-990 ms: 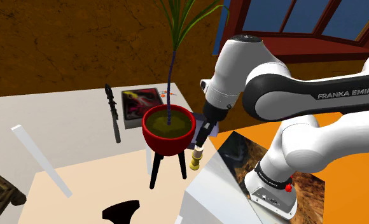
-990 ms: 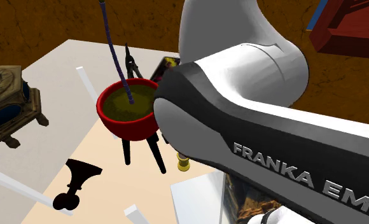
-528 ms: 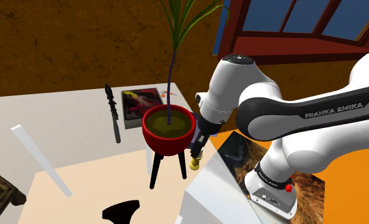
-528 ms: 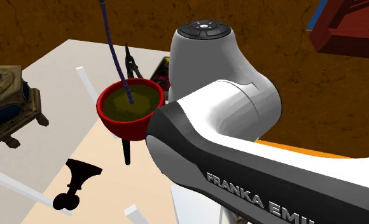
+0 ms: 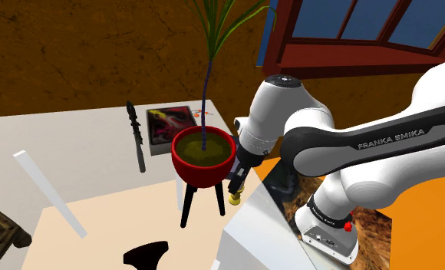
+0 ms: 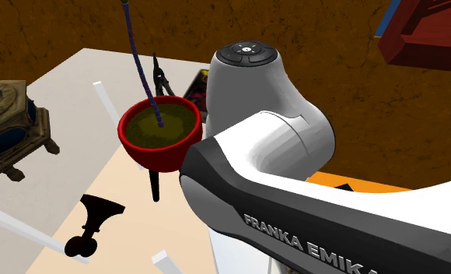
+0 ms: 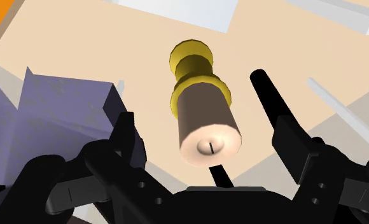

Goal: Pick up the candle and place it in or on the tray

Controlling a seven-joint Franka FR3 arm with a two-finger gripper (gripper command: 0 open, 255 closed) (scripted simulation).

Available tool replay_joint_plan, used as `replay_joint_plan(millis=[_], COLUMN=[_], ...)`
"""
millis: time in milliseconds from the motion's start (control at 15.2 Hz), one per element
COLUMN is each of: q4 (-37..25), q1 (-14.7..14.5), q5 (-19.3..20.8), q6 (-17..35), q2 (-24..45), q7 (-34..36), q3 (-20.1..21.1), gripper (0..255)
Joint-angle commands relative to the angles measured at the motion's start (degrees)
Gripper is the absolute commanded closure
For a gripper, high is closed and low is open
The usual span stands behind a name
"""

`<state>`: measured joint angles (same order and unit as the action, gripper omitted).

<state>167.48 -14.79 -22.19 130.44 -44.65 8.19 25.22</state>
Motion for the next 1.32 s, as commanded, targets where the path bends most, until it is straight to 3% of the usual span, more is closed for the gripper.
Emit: replay_joint_plan(millis=[0, 66, 132, 726, 1254], q4=[0.0, 0.0, 0.0, 0.0, -4.2], q1=[0.0, 0.0, 0.0, 0.0, 0.7], q5=[0.0, 0.0, 0.0, 0.0, 2.1], q6=[0.0, 0.0, 0.0, 0.0, -8.2], q2=[0.0, 0.0, 0.0, 0.0, -4.1], q7=[0.0, 0.0, 0.0, 0.0, 0.3], q3=[0.0, 0.0, 0.0, 0.0, -2.1], gripper=[0, 0, 255, 255, 255])
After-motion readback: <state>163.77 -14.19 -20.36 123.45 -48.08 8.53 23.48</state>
